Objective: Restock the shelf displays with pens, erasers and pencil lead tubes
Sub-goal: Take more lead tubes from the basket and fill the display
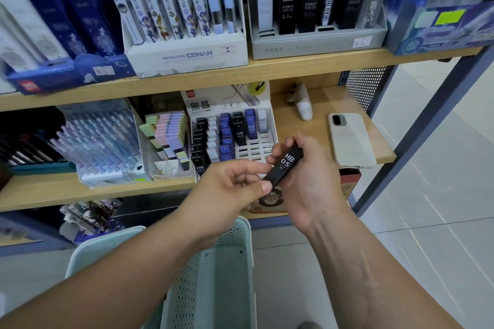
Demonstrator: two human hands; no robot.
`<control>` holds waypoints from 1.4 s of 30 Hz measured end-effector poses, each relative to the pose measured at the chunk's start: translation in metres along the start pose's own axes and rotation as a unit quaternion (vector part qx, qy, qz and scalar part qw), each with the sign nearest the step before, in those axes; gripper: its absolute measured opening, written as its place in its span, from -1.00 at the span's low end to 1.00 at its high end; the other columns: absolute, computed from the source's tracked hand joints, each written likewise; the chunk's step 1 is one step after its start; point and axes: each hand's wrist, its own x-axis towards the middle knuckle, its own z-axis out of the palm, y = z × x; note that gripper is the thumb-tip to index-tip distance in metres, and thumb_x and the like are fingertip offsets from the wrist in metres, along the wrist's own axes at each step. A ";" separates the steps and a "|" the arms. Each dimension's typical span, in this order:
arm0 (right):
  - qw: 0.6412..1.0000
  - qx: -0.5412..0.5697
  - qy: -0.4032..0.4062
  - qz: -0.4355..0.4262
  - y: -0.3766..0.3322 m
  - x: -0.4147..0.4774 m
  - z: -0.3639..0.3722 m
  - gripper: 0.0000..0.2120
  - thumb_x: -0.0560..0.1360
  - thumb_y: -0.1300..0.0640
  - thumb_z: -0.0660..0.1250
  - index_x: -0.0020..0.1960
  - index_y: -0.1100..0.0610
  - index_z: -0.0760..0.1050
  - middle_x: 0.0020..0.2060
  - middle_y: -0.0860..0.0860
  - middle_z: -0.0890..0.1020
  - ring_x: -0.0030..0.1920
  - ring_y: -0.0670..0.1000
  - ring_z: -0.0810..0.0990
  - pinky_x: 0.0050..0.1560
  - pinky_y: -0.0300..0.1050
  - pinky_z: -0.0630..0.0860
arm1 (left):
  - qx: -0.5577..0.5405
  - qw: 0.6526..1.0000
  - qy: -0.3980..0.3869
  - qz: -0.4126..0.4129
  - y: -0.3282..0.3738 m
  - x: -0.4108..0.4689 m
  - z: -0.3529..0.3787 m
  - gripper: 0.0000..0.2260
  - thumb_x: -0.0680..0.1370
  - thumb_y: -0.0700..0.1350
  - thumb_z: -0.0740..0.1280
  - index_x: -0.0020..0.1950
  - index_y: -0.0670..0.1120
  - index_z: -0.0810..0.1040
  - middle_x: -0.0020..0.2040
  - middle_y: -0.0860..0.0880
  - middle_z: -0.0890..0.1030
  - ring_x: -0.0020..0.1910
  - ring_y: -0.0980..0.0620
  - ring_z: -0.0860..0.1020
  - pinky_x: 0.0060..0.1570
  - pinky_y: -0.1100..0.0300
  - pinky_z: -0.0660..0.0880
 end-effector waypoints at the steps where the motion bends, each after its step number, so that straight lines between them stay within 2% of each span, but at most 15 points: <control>1: 0.999 -0.047 0.003 -0.007 0.001 -0.002 0.003 -0.72 0.64 0.01 0.21 -0.21 0.06 0.48 -0.33 -0.02 0.55 -0.25 -0.01 0.51 -0.02 -0.03 0.45 | -0.003 1.000 0.007 0.006 0.000 -0.001 -0.004 -0.82 0.50 -0.34 0.43 0.06 -0.15 0.68 -0.27 -0.08 0.57 -0.33 0.07 0.49 -0.34 0.30 0.47; 5: 0.976 -0.215 -0.026 -0.034 0.005 -0.009 0.010 -0.77 0.66 -0.01 0.24 -0.10 0.03 0.56 -0.24 -0.03 0.65 -0.22 -0.05 0.58 -0.10 -0.07 0.45 | 0.036 0.996 0.073 0.045 -0.004 -0.008 -0.025 -0.81 0.47 -0.34 0.48 -0.09 -0.04 0.71 -0.30 -0.01 0.59 -0.32 0.14 0.50 -0.25 0.32 0.47; 9: 0.962 -0.263 -0.050 -0.061 0.013 -0.017 0.013 -0.94 0.60 0.16 0.37 -0.05 0.09 0.61 -0.21 0.03 0.63 -0.21 -0.04 0.59 -0.14 -0.14 0.54 | 0.174 0.974 0.101 0.105 -0.016 -0.010 -0.049 -0.80 0.46 -0.26 0.52 -0.12 0.06 0.70 -0.28 -0.05 0.60 -0.30 0.10 0.48 -0.22 0.24 0.46; 12: 0.925 -0.351 -0.071 -0.130 0.015 -0.019 0.015 -0.94 0.54 0.23 0.44 -0.05 0.08 0.64 -0.22 0.05 0.66 -0.21 -0.03 0.62 -0.09 -0.11 0.61 | 0.255 0.950 0.096 0.153 -0.023 -0.009 -0.065 -0.73 0.40 -0.12 0.59 0.01 0.15 0.68 -0.11 0.05 0.62 -0.18 0.13 0.55 -0.13 0.25 0.45; 14: 0.890 -0.417 -0.074 -0.171 0.015 -0.022 0.015 -0.93 0.52 0.18 0.47 -0.06 0.02 0.65 -0.23 -0.05 0.69 -0.19 -0.08 0.64 -0.07 -0.11 0.61 | 0.313 0.930 0.087 0.172 -0.023 -0.007 -0.076 -0.55 0.35 0.02 0.60 0.21 0.16 0.62 0.13 0.13 0.55 0.03 0.16 0.53 0.04 0.31 0.43; 16: 0.873 -0.446 -0.049 -0.192 0.012 -0.023 0.015 -0.92 0.55 0.14 0.43 -0.04 -0.02 0.65 -0.22 -0.11 0.69 -0.16 -0.12 0.64 -0.05 -0.12 0.60 | 0.368 0.908 0.101 0.172 -0.023 -0.004 -0.088 -0.36 0.36 0.13 0.57 0.40 0.11 0.50 0.31 0.13 0.44 0.27 0.16 0.43 0.28 0.24 0.37; 19: 0.851 -0.472 0.007 -0.229 0.000 -0.022 0.011 -0.86 0.62 0.15 0.33 0.05 -0.03 0.65 -0.20 -0.08 0.68 -0.11 0.01 0.66 -0.02 0.07 0.65 | 0.479 0.863 0.076 0.140 -0.029 0.005 -0.101 -0.18 0.42 0.21 0.49 0.60 0.07 0.22 0.56 0.07 0.20 0.52 0.05 0.16 0.48 0.09 0.14; 22: 0.832 -0.496 0.024 -0.250 -0.010 -0.021 0.010 -0.79 0.63 0.17 0.31 -0.07 -0.11 0.59 -0.23 -0.05 0.66 -0.12 0.07 0.67 -0.13 0.01 0.63 | 0.551 0.827 0.030 0.106 -0.042 0.016 -0.113 -0.10 0.47 0.24 0.41 0.65 0.07 -0.02 0.64 0.10 -0.05 0.60 0.00 0.03 0.54 -0.02 0.05; 24: 0.814 -0.518 0.022 -0.262 -0.016 -0.014 0.011 -0.80 0.61 0.17 0.33 -0.08 -0.12 0.58 -0.21 -0.09 0.66 -0.12 0.00 0.66 -0.08 -0.01 0.63 | 0.573 0.812 0.018 0.111 -0.050 0.022 -0.118 -0.08 0.47 0.26 0.39 0.64 0.06 -0.09 0.64 0.11 -0.11 0.60 0.00 0.05 0.55 -0.08 0.10; 27: 0.754 -0.590 0.024 -0.289 -0.027 0.007 0.019 -0.88 0.58 0.15 0.40 0.06 -0.06 0.61 -0.19 -0.18 0.62 -0.15 -0.16 0.59 -0.16 -0.25 0.49 | 0.568 0.813 0.020 0.126 -0.059 0.027 -0.120 -0.07 0.46 0.26 0.37 0.64 0.08 -0.13 0.64 0.13 -0.13 0.60 0.00 0.08 0.51 -0.13 0.19; 29: 0.736 -0.597 0.041 -0.316 -0.030 0.023 0.023 -0.86 0.55 0.14 0.43 0.07 -0.04 0.59 -0.19 -0.20 0.58 -0.15 -0.20 0.56 -0.16 -0.30 0.46 | 0.560 0.818 0.023 0.127 -0.063 0.028 -0.119 -0.05 0.45 0.26 0.38 0.63 0.09 -0.16 0.63 0.16 -0.18 0.59 0.00 0.10 0.49 -0.14 0.23; 32: 0.735 -0.582 0.055 -0.344 -0.019 0.046 0.022 -0.84 0.55 0.18 0.43 0.02 -0.06 0.54 -0.19 -0.19 0.58 -0.16 -0.15 0.57 -0.07 -0.17 0.55 | 0.558 0.820 0.031 0.126 -0.066 0.027 -0.115 -0.03 0.47 0.22 0.41 0.63 0.08 -0.19 0.63 0.16 -0.22 0.58 -0.03 0.14 0.47 -0.13 0.26; 35: 0.703 -0.629 0.033 -0.331 -0.002 0.067 0.019 -0.82 0.56 0.16 0.40 0.09 -0.09 0.57 -0.08 -0.08 0.67 -0.10 -0.03 0.65 0.00 0.00 0.63 | 0.551 0.823 0.034 0.131 -0.066 0.026 -0.114 -0.04 0.48 0.19 0.41 0.64 0.07 -0.18 0.63 0.16 -0.22 0.55 -0.06 0.21 0.46 -0.07 0.29; 40: 0.696 -0.635 -0.010 -0.333 0.011 0.087 0.031 -0.79 0.58 0.20 0.37 0.20 0.03 0.60 -0.03 -0.05 0.67 -0.03 -0.03 0.64 0.05 -0.09 0.59 | 0.556 0.820 0.030 0.135 -0.067 0.026 -0.116 -0.05 0.50 0.20 0.39 0.63 0.08 -0.22 0.61 0.18 -0.27 0.53 -0.05 0.23 0.44 -0.03 0.31; 42: 0.678 -0.649 -0.032 -0.344 0.017 0.093 0.035 -0.79 0.57 0.20 0.37 0.18 0.01 0.60 -0.04 -0.03 0.69 -0.04 0.01 0.66 0.02 -0.01 0.62 | 0.551 0.822 0.030 0.136 -0.069 0.026 -0.118 -0.05 0.50 0.20 0.39 0.63 0.09 -0.23 0.61 0.19 -0.29 0.53 -0.04 0.24 0.44 -0.03 0.31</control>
